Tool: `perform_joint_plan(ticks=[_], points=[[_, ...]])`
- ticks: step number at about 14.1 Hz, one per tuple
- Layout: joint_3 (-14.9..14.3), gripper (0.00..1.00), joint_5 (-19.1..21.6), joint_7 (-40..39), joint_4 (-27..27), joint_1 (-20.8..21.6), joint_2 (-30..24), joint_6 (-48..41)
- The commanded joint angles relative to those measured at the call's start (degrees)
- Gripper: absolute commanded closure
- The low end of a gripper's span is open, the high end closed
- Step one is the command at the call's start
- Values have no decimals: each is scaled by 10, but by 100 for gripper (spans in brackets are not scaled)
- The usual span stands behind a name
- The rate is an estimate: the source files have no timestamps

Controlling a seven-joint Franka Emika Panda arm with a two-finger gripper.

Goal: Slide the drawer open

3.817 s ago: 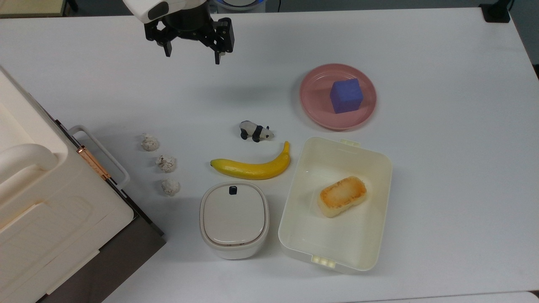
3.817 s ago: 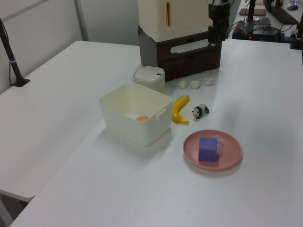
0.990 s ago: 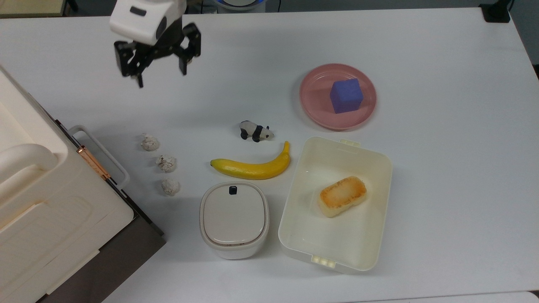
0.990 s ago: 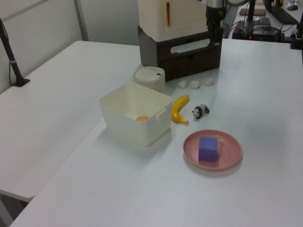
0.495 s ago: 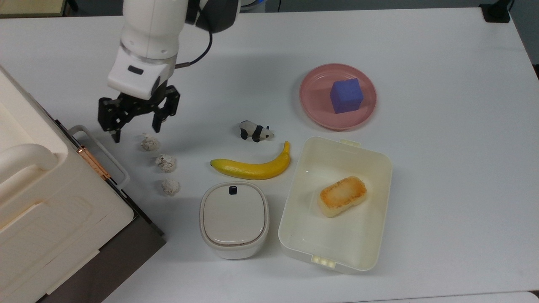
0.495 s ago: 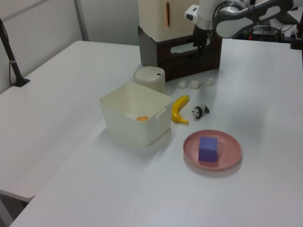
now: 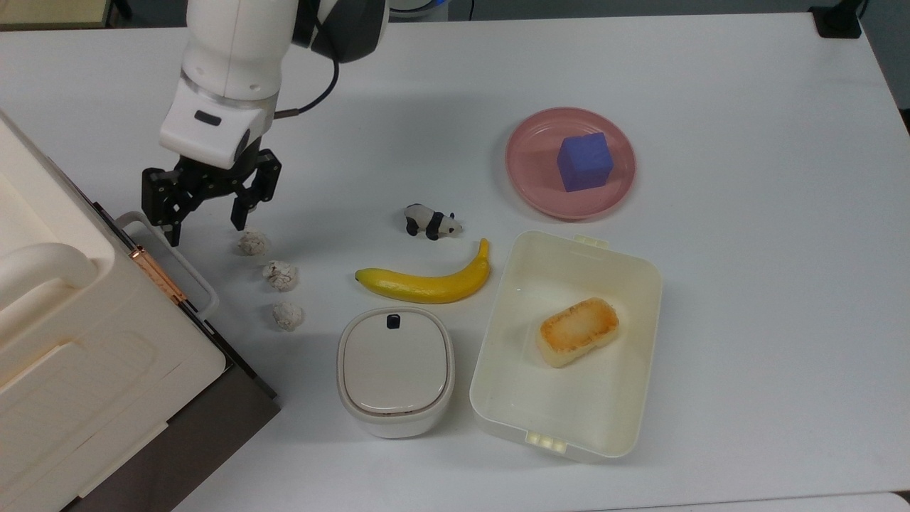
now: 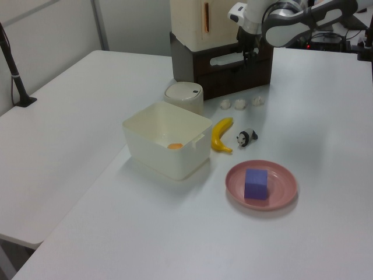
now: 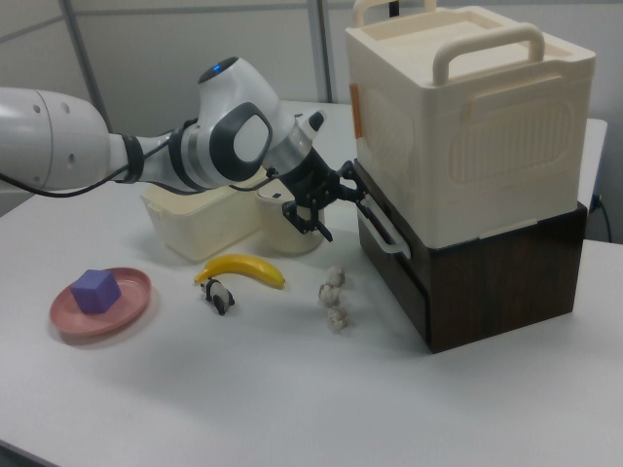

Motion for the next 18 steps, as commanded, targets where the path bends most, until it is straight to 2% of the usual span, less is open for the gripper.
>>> perform_joint_plan(ticks=[1, 6, 11, 13, 15, 18], points=[[-28, 19, -6, -9, 12, 13, 27, 19], [-39, 22, -4, -11, 24, 11, 51, 40], [-39, 25, 2, -9, 23, 18, 52, 39], [-39, 27, 21, -8, 17, 26, 47, 33], [-39, 28, 60, -16, 7, 38, 34, -1], [-38, 29, 81, -45, 6, 45, 21, -54]])
